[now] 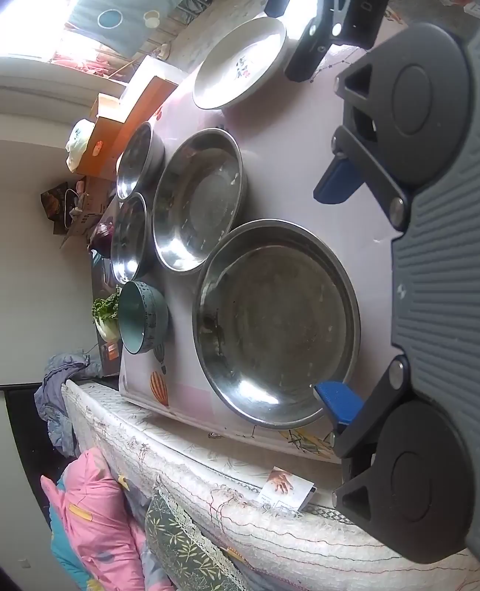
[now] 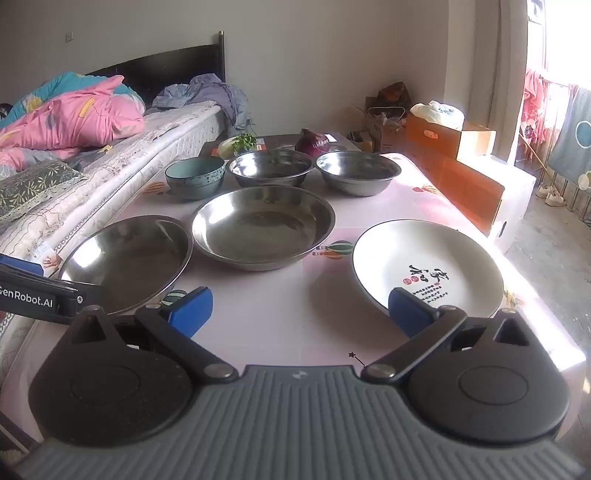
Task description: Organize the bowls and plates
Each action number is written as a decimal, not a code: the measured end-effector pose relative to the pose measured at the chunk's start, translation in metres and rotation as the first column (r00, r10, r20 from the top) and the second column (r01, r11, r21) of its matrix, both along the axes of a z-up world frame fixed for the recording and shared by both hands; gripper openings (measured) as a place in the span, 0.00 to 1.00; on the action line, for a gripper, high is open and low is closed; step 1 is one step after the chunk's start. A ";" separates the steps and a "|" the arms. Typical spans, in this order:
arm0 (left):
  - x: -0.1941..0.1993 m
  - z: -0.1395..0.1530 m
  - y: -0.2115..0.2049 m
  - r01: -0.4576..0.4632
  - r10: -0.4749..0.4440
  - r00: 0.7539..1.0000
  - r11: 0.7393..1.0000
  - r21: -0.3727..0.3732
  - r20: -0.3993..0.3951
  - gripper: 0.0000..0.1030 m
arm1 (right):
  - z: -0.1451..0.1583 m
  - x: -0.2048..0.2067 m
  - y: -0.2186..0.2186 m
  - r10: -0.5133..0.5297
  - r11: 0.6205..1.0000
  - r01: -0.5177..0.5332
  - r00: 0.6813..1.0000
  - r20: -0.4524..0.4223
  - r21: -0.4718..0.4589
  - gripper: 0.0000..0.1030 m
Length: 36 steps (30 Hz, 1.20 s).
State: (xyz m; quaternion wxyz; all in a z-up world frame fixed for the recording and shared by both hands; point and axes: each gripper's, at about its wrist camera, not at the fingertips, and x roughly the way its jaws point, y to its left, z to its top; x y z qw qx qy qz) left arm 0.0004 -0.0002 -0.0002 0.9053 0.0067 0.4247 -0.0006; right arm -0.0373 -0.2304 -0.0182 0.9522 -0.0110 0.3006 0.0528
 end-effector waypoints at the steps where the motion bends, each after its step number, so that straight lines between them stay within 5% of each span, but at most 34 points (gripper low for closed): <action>1: 0.000 0.000 0.000 0.000 0.000 1.000 1.000 -0.003 0.001 1.00 | 0.000 0.000 0.000 -0.001 1.000 0.001 1.000 -0.006 -0.003 0.99; 7: -0.002 0.002 0.000 -0.003 0.003 1.000 1.000 0.002 0.017 1.00 | 0.002 0.003 0.003 0.023 0.999 -0.024 0.999 -0.025 -0.049 0.99; 36: -0.012 -0.005 -0.026 0.062 -0.063 0.997 0.998 -0.012 -0.044 1.00 | 0.006 -0.004 -0.019 -0.038 0.999 0.039 0.997 -0.062 0.023 0.99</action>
